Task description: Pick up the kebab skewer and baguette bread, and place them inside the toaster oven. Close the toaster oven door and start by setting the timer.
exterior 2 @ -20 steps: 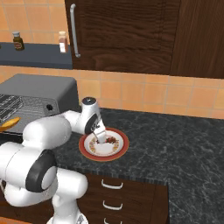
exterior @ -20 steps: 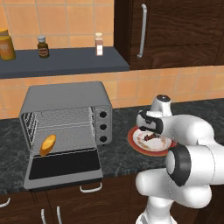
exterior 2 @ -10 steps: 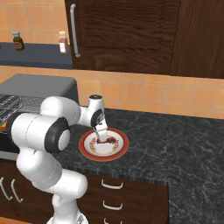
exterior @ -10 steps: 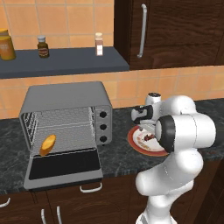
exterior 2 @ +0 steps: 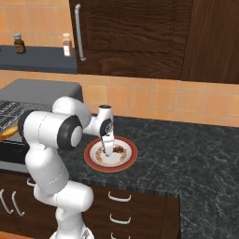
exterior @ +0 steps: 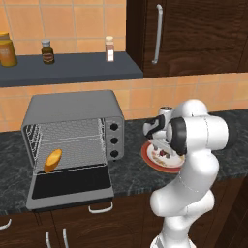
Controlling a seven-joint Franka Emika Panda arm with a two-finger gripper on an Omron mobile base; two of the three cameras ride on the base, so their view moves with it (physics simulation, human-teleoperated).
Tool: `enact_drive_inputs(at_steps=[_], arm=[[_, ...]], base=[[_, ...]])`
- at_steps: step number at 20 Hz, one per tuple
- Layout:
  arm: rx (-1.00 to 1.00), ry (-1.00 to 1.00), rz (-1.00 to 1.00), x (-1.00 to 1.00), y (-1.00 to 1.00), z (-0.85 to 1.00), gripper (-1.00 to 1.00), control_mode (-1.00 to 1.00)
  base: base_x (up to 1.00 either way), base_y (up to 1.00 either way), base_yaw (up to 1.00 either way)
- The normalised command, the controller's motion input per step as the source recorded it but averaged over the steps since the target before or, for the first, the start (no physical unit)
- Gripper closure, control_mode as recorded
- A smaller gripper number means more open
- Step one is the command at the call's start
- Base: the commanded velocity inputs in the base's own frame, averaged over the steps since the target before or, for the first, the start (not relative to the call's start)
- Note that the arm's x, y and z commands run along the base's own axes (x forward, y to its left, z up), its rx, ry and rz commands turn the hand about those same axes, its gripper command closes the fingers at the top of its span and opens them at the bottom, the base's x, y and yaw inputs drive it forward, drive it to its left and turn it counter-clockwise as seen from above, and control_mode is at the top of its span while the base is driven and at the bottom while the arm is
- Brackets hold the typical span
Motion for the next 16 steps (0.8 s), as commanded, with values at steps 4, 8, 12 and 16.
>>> enact_drive_inputs(at_steps=[4, 8, 12, 16], arm=[[0.0, 0.0, -0.09, -0.01, 0.0, -0.26, 1.0, -1.0], [0.0, 0.0, -0.02, -0.2, -0.01, -0.28, 1.0, -1.0], [0.0, 0.03, 0.0, -0.38, 0.0, 0.01, 1.0, -1.0], [-0.04, 0.0, 0.19, -1.0, 0.07, 0.68, 1.0, -1.0]], base=[[0.0, 0.0, 0.0], [0.0, 0.0, 0.0], [0.0, 0.0, 0.0], [0.0, 0.0, 0.0]])
